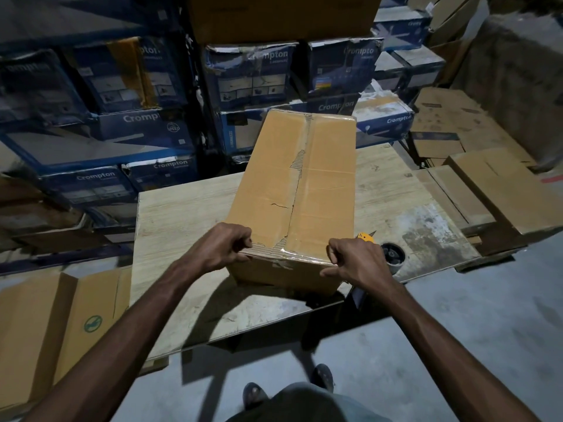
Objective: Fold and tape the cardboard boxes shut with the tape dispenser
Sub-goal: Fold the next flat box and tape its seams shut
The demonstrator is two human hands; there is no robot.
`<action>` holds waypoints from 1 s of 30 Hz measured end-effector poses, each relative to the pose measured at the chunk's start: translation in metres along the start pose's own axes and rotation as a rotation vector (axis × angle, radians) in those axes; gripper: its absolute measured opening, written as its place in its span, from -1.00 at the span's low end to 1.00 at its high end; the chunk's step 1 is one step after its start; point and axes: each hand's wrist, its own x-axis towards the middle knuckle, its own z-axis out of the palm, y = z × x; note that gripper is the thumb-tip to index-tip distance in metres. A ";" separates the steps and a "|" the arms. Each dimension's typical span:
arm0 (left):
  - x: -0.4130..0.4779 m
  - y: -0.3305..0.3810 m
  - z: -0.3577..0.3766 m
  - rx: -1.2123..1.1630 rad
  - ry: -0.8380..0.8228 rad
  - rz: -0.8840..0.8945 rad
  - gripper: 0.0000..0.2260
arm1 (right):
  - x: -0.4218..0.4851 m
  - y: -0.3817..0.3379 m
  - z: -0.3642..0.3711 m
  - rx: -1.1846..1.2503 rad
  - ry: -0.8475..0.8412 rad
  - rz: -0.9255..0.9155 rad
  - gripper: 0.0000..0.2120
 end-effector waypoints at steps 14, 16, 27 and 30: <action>-0.005 -0.043 -0.001 -0.263 0.002 -0.186 -0.51 | -0.002 0.045 0.025 0.132 -0.016 -0.239 -0.47; -0.005 -0.045 0.001 -0.300 0.002 -0.211 -0.50 | -0.001 0.047 0.028 0.170 -0.003 -0.236 -0.45; -0.023 -0.052 0.024 -0.809 0.118 -0.355 -0.54 | -0.029 0.038 0.045 0.665 0.159 0.089 -0.39; -0.026 -0.053 0.023 -0.864 0.093 -0.345 -0.52 | -0.032 0.034 0.045 0.779 0.112 0.163 -0.19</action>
